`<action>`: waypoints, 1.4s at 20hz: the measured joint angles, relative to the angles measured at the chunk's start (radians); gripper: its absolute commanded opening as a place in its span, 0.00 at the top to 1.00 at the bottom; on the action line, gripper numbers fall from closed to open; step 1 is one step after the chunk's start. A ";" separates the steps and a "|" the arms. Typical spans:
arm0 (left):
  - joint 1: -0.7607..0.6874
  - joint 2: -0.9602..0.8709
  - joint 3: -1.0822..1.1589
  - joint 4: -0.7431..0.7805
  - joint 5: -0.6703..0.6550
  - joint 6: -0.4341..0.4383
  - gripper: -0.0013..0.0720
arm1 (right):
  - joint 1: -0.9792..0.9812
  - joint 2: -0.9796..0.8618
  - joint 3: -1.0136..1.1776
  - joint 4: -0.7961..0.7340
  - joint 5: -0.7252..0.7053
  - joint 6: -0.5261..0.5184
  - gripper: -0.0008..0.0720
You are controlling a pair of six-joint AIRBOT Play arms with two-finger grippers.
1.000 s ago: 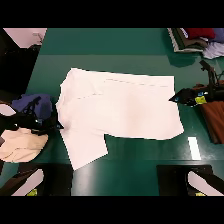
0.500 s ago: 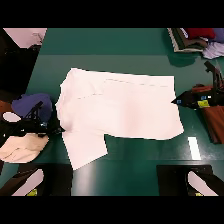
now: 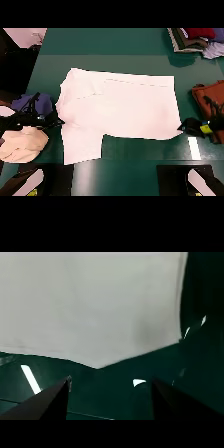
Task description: Fold the shirts.
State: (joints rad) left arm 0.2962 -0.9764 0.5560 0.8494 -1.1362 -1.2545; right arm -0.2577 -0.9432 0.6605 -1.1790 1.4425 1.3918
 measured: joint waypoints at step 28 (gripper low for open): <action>0.000 0.219 1.120 -0.100 -0.045 -0.005 0.95 | 0.017 0.251 0.766 0.130 -0.213 -0.007 0.97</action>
State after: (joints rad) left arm 0.2962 -0.7570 1.6756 0.7498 -1.1812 -1.2591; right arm -0.2405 -0.6926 1.4269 -1.0492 1.2297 1.3849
